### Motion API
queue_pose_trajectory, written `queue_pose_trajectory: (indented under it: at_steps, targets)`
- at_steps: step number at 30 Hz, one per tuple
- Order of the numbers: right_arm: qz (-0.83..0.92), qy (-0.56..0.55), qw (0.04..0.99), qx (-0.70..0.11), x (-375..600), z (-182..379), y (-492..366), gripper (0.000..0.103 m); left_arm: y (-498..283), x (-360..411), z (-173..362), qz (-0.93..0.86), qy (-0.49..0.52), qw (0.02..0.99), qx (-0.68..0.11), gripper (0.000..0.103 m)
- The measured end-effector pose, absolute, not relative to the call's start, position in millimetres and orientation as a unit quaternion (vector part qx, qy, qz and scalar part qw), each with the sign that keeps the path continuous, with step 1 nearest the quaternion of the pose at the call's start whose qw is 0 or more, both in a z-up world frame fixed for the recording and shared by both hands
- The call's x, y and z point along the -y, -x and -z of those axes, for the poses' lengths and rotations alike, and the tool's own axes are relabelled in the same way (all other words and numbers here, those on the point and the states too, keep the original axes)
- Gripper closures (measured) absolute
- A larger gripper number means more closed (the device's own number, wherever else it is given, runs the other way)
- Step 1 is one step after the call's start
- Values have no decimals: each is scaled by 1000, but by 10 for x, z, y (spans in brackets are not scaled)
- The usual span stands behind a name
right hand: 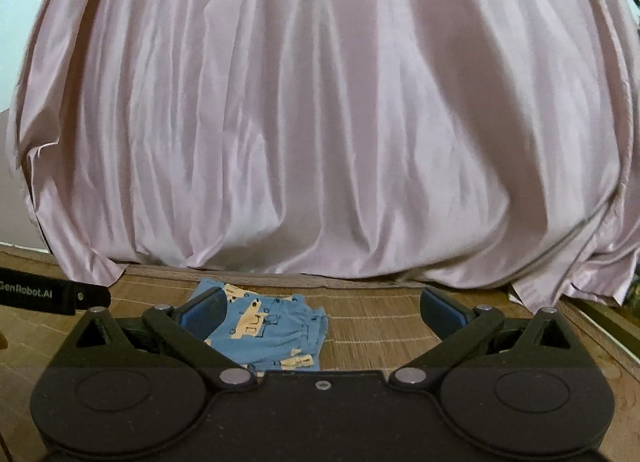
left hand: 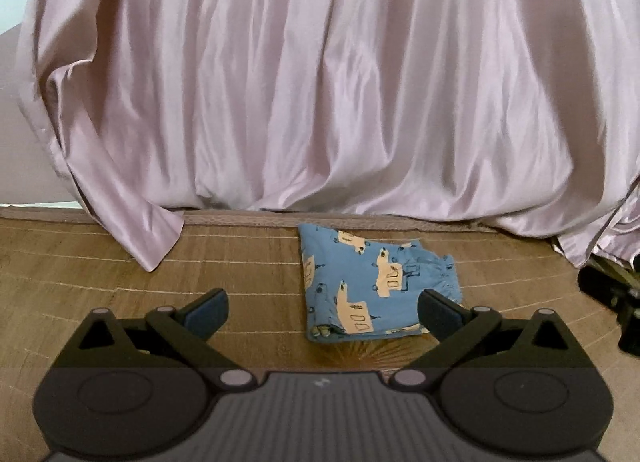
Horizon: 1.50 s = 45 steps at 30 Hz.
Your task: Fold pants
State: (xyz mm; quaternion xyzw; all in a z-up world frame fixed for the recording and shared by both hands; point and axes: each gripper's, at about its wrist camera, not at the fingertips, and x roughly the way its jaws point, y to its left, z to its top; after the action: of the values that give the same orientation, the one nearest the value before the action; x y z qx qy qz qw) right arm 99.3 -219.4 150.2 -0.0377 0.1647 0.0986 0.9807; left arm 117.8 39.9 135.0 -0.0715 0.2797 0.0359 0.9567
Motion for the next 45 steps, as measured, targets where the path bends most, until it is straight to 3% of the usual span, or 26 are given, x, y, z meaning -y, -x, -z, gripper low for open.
queue_pose_trajectory:
  at_steps: [17,33,45]
  targets:
    - [-92,9,984,-153,2263,-1158,-647,1,-882,-183,-1075,-34,14,963,-266,0]
    - [-130,-6,962,-239,2095,-733,-1002,1,-962,-244,-702,-55,9,950,-307,0]
    - [-111,-11,962,-250,2158,-699,-1005,1,-989,-322,-694,-62,19,949,-308,0]
